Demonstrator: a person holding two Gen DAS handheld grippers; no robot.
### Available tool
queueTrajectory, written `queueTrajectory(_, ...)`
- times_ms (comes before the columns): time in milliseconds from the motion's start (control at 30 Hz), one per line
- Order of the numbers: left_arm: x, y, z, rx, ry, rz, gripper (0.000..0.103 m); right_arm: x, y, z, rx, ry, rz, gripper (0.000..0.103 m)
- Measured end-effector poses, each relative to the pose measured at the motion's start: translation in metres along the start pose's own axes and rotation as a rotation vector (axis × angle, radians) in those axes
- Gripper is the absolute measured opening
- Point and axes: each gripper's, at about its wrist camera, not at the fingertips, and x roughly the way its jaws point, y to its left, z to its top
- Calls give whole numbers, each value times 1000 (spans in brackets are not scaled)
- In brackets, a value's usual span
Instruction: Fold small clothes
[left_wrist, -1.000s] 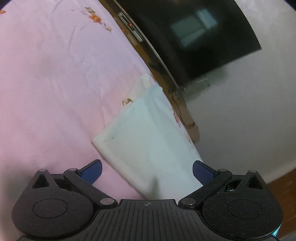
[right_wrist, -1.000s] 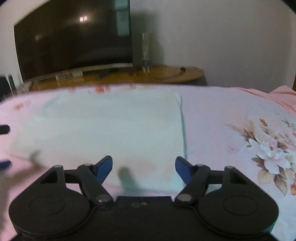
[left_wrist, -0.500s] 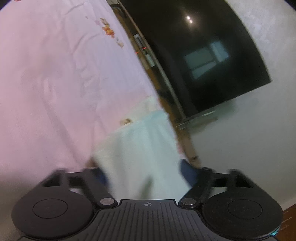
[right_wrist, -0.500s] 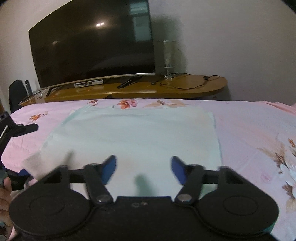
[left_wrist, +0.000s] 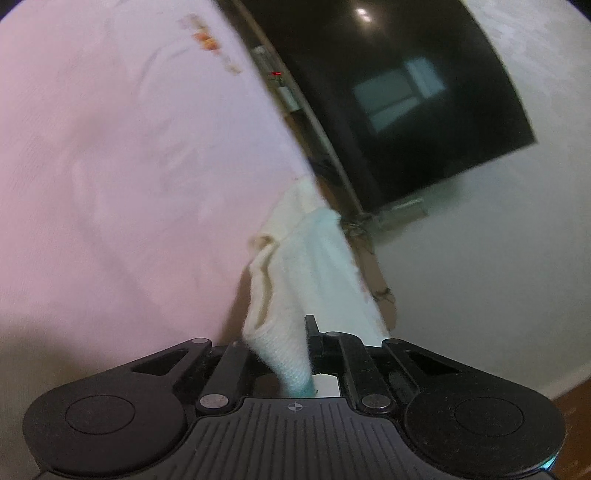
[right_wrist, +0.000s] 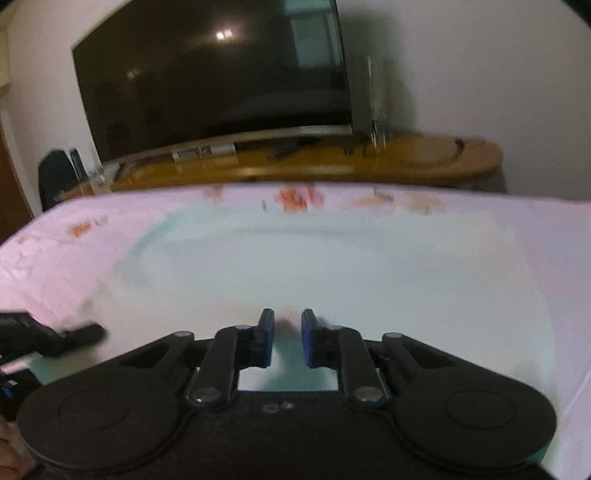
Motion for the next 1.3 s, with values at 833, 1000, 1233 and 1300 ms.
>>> queueTrajectory(833, 94, -219, -157, 1042, 513, -159, 27, -156, -175, -38, 571, -197, -14, 32)
queueTrajectory(1000, 63, -215, -166, 974, 527, -268, 59, -180, -195, -54, 603, -218, -73, 42)
queueTrajectory(1233, 45, -163, -59, 689, 351, -191, 59, -172, -183, -54, 563, -194, 7, 45)
queueTrajectory(1300, 49, -145, -34, 662, 341, -127, 59, -159, -174, -46, 539, -175, 49, 46)
